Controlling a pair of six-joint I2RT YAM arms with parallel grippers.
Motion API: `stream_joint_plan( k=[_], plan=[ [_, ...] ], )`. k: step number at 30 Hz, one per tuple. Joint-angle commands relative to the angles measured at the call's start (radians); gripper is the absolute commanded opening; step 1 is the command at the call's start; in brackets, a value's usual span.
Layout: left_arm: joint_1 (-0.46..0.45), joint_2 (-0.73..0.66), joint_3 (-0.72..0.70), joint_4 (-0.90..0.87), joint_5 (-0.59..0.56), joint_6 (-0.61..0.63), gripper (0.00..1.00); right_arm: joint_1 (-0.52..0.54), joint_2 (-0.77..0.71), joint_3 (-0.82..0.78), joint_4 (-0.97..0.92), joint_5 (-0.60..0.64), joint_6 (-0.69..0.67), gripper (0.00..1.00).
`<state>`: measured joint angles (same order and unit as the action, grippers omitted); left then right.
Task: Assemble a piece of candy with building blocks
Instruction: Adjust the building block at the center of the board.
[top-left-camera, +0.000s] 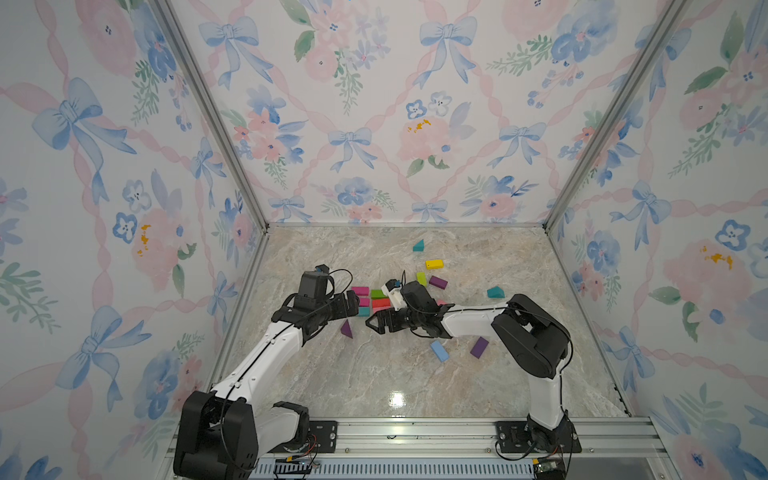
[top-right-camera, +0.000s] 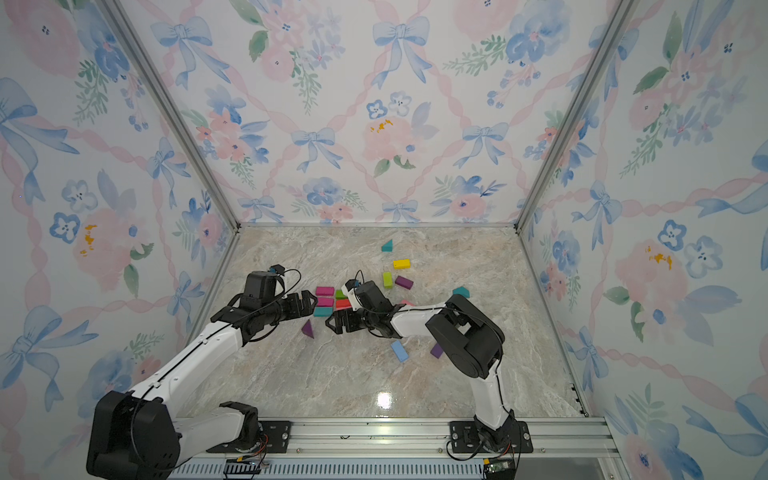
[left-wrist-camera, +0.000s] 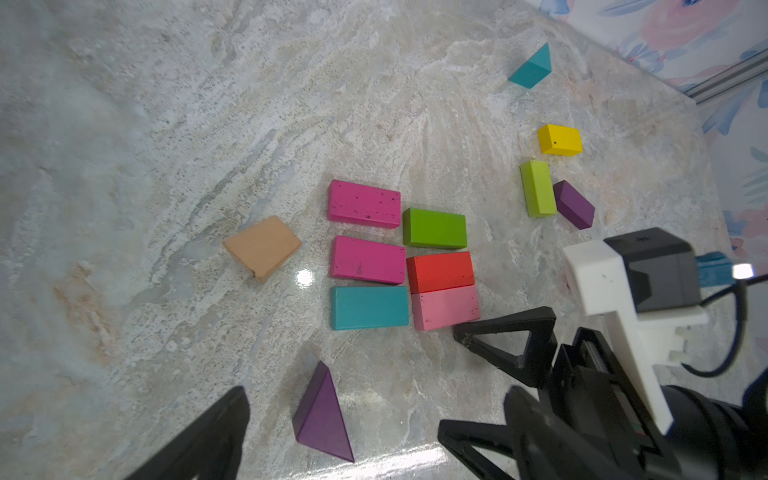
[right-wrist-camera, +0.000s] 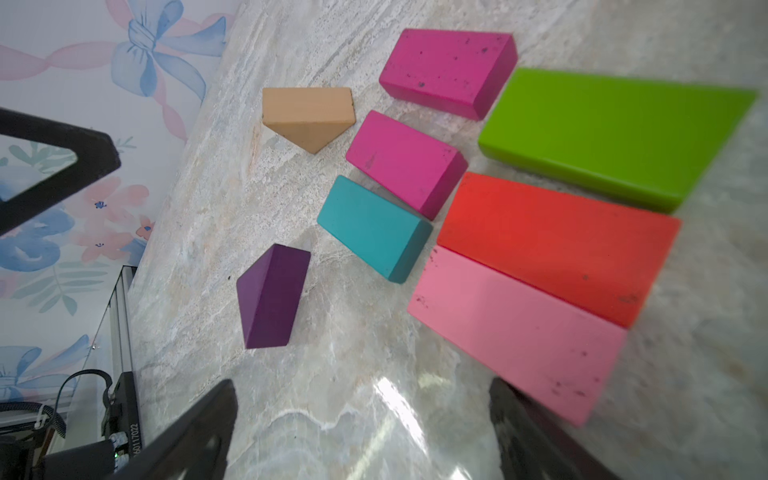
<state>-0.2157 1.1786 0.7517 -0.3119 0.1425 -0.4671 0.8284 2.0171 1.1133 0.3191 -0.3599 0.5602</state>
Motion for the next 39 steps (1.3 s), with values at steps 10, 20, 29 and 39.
stream_joint_plan(
  k=[10, 20, 29, 39],
  plan=[
    [0.041, 0.029, 0.038, -0.005, 0.047, 0.058, 0.98, 0.014, 0.089, 0.083, -0.069, 0.02, 0.026, 0.95],
    [0.063, 0.001, 0.039, -0.004, 0.058, 0.06, 0.98, 0.049, -0.007, 0.1, -0.156, 0.027, -0.014, 0.95],
    [0.134, 0.034, 0.062, -0.001, 0.112, 0.103, 0.98, 0.095, 0.046, 0.183, -0.148, 0.015, 0.042, 0.95],
    [0.158, 0.049, 0.081, 0.005, 0.137, 0.101, 0.98, 0.102, 0.168, 0.32, -0.18, -0.012, 0.052, 0.95]
  ],
)
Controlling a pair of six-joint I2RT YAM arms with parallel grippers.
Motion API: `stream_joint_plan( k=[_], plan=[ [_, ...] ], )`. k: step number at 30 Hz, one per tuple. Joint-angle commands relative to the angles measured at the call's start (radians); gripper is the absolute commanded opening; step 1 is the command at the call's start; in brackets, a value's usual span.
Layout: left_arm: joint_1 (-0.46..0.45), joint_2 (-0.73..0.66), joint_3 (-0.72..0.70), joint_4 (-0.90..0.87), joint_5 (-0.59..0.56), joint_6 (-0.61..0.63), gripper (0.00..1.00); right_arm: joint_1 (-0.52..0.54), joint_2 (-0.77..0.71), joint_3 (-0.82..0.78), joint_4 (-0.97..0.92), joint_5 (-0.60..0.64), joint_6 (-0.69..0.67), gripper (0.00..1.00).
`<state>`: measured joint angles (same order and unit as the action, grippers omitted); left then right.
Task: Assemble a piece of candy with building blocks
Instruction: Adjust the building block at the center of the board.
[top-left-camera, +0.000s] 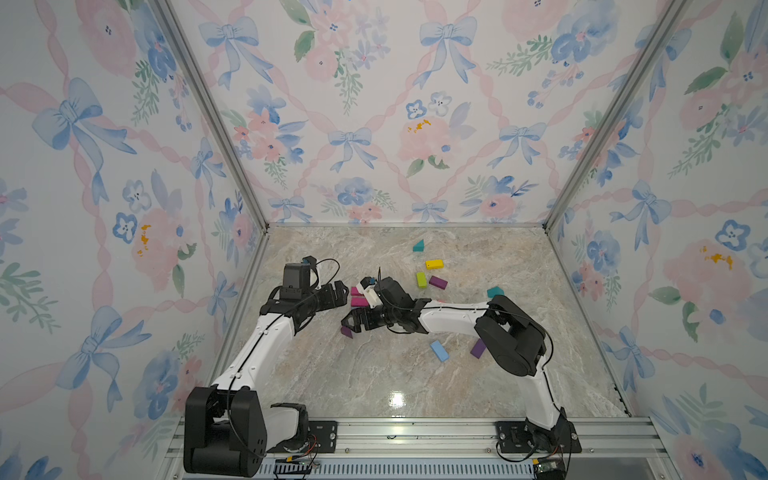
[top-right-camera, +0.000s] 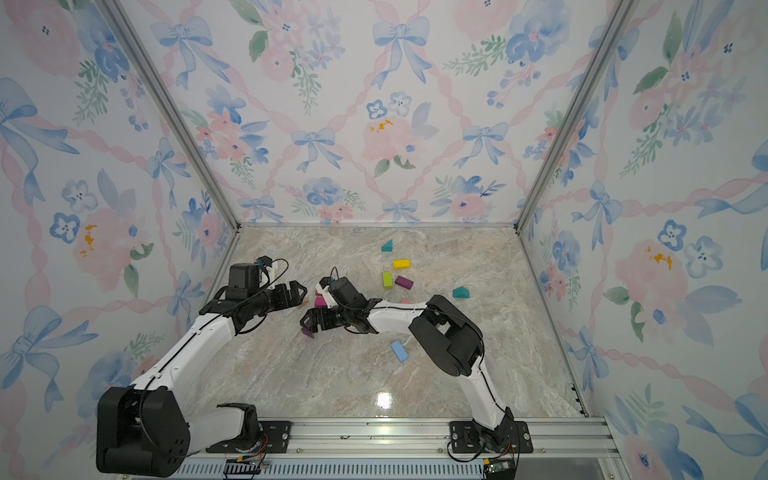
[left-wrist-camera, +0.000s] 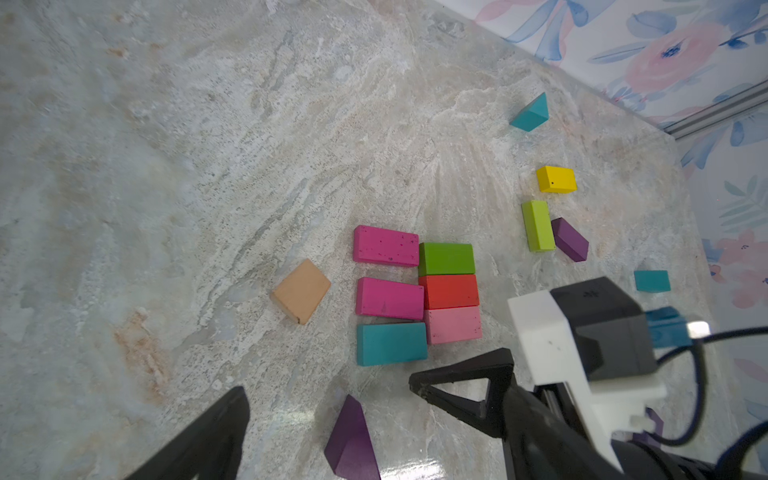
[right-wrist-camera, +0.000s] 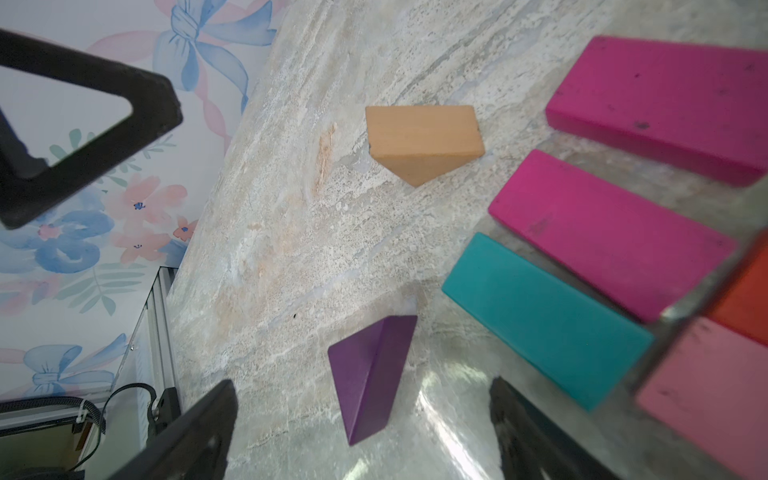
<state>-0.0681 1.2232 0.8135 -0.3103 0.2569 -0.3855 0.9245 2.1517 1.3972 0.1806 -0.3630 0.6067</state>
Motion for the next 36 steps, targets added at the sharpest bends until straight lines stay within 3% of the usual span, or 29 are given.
stream_joint_plan(
  k=[1, 36],
  plan=[
    [0.012, 0.0, 0.018, 0.001, 0.024, 0.018, 0.98, 0.004, 0.042, 0.046, -0.044, -0.014, 0.004, 0.95],
    [0.021, -0.019, 0.021, 0.003, 0.025, -0.004, 0.98, -0.019, 0.121, 0.129, -0.044, -0.002, -0.002, 0.95]
  ],
)
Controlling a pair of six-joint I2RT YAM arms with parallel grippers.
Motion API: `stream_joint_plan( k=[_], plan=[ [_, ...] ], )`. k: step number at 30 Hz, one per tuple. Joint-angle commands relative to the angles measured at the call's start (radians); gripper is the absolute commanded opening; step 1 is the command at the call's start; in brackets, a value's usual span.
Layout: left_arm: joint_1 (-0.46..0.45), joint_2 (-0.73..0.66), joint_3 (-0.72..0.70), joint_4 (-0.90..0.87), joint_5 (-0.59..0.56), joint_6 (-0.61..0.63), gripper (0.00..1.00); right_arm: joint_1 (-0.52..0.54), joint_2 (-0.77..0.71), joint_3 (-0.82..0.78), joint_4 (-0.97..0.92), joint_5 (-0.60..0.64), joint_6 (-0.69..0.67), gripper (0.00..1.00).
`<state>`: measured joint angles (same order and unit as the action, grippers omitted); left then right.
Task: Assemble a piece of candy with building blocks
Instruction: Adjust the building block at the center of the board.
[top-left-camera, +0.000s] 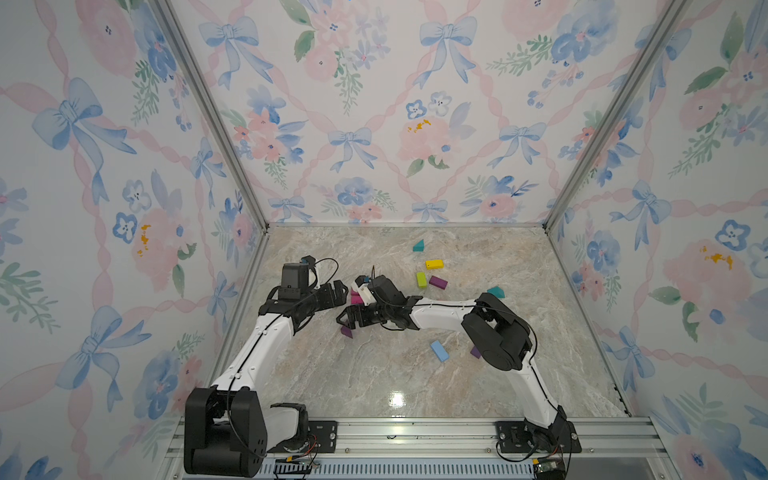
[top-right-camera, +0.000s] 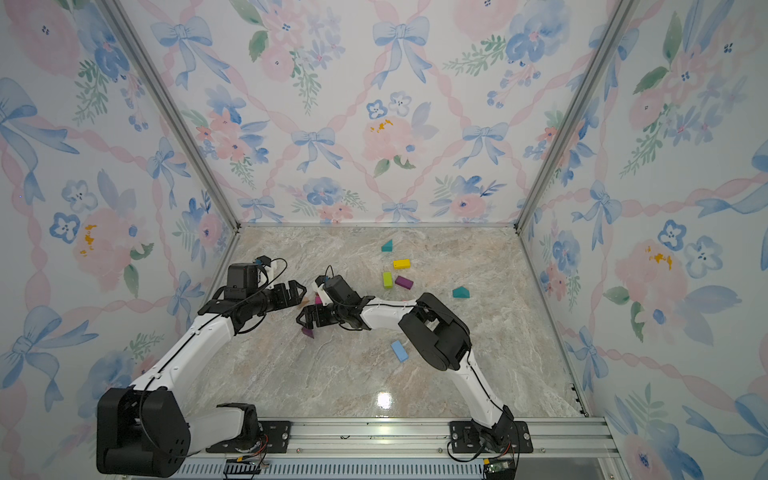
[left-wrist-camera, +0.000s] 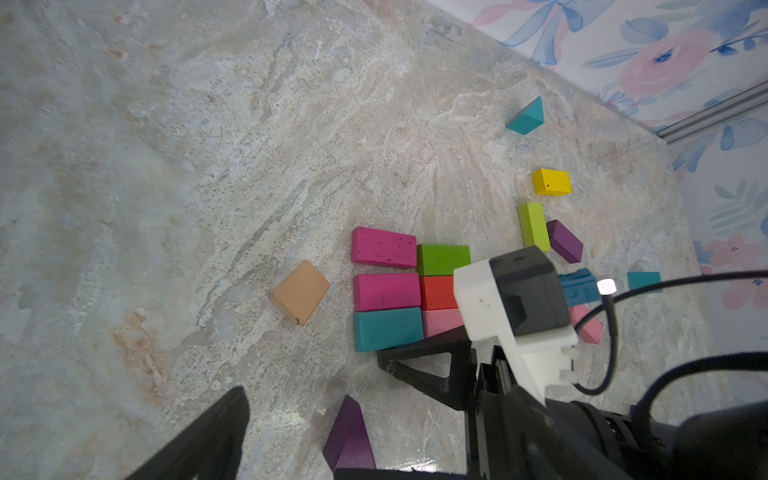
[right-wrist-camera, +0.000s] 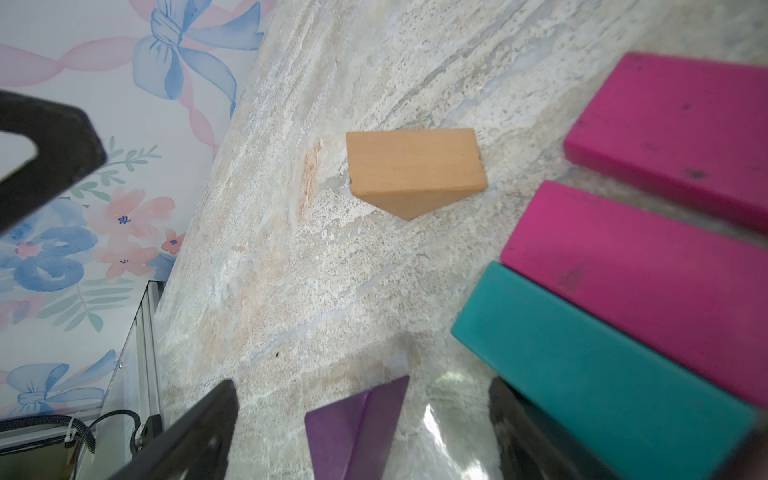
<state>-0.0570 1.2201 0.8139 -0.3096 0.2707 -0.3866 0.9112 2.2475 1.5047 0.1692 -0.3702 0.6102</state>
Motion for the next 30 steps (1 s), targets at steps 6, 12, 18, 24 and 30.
stream_joint_plan(
  k=[6, 12, 18, 24, 30],
  plan=[
    [0.009, 0.003, 0.041, 0.002, 0.018, -0.002, 0.98, -0.005, -0.045, -0.028, 0.0, -0.009, -0.013, 0.95],
    [-0.018, 0.099, 0.114, 0.003, -0.004, 0.023, 0.98, -0.003, -0.202, -0.103, -0.015, -0.023, -0.063, 0.97],
    [-0.104, 0.281, 0.275, 0.001, -0.1, 0.044, 0.98, -0.025, -0.393, -0.246, -0.103, 0.035, -0.123, 0.98],
    [-0.148, 0.497, 0.446, -0.002, -0.148, 0.065, 0.97, -0.077, -0.616, -0.447, -0.222, 0.144, -0.186, 0.99],
    [-0.183, 0.651, 0.582, -0.037, -0.263, 0.092, 0.94, -0.143, -0.741, -0.537, -0.354, 0.204, -0.251, 1.0]
  ],
)
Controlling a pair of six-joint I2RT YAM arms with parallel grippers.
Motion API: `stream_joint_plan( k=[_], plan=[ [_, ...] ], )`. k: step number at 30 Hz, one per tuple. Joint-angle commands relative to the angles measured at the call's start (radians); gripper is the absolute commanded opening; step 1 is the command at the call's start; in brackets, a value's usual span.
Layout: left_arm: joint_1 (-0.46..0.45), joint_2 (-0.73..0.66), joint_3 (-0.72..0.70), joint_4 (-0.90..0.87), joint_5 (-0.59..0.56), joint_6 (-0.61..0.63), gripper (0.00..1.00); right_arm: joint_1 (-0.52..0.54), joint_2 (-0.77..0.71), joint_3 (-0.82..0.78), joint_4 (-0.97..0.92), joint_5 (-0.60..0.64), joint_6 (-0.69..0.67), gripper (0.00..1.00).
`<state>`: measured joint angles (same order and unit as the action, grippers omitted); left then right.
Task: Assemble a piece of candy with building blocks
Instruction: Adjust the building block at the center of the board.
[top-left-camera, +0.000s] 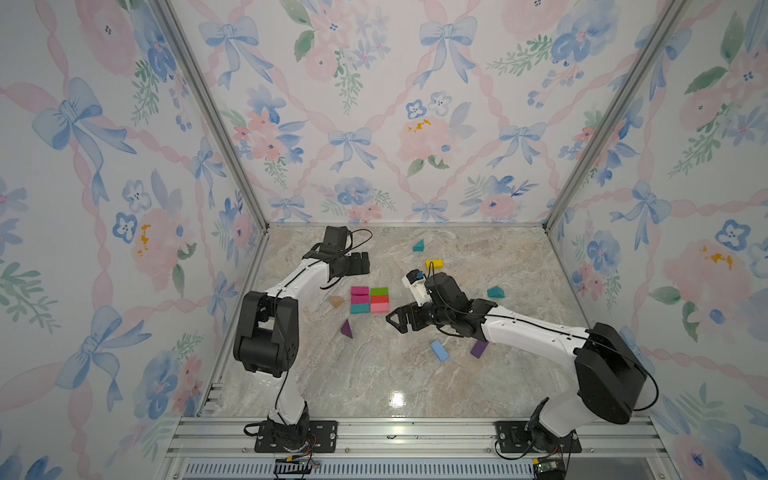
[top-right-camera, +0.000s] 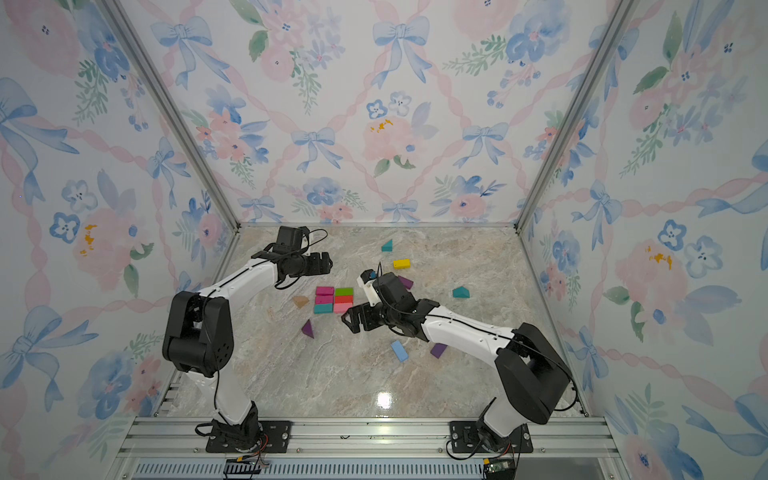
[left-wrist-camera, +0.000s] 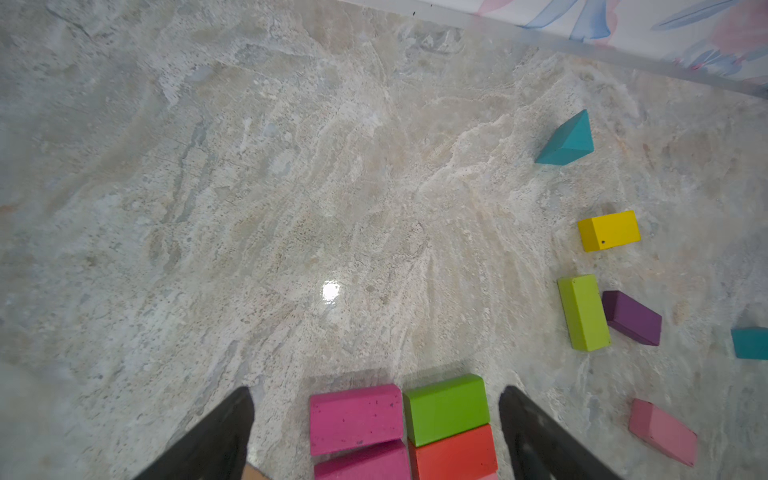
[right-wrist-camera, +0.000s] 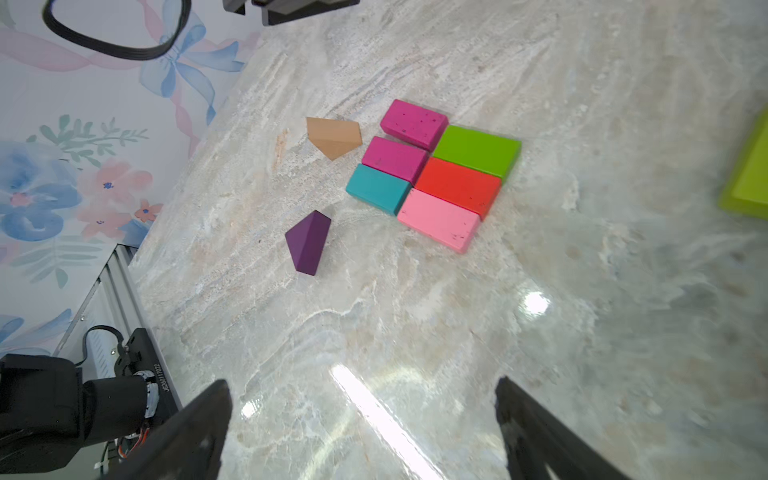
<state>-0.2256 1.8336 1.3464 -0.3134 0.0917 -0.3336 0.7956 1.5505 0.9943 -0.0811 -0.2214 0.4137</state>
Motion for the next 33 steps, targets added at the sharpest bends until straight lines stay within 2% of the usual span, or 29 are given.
stream_joint_plan(
  k=[1, 6, 11, 33],
  plan=[
    [-0.019, 0.053, 0.066, -0.044, -0.106, 0.049, 0.95, -0.038, -0.056, -0.037, -0.106, 0.054, -0.055, 1.0],
    [-0.037, 0.134, 0.123, -0.091, -0.21, 0.091, 0.98, -0.055, -0.097, -0.066, -0.113, 0.087, -0.072, 0.99],
    [-0.036, 0.159, 0.113, -0.112, -0.288, 0.123, 0.98, -0.056, -0.096, -0.07, -0.105, 0.091, -0.066, 0.99],
    [-0.044, 0.199, 0.039, -0.119, -0.347, 0.143, 0.98, -0.064, -0.099, -0.043, -0.12, 0.092, -0.081, 0.99]
  ],
)
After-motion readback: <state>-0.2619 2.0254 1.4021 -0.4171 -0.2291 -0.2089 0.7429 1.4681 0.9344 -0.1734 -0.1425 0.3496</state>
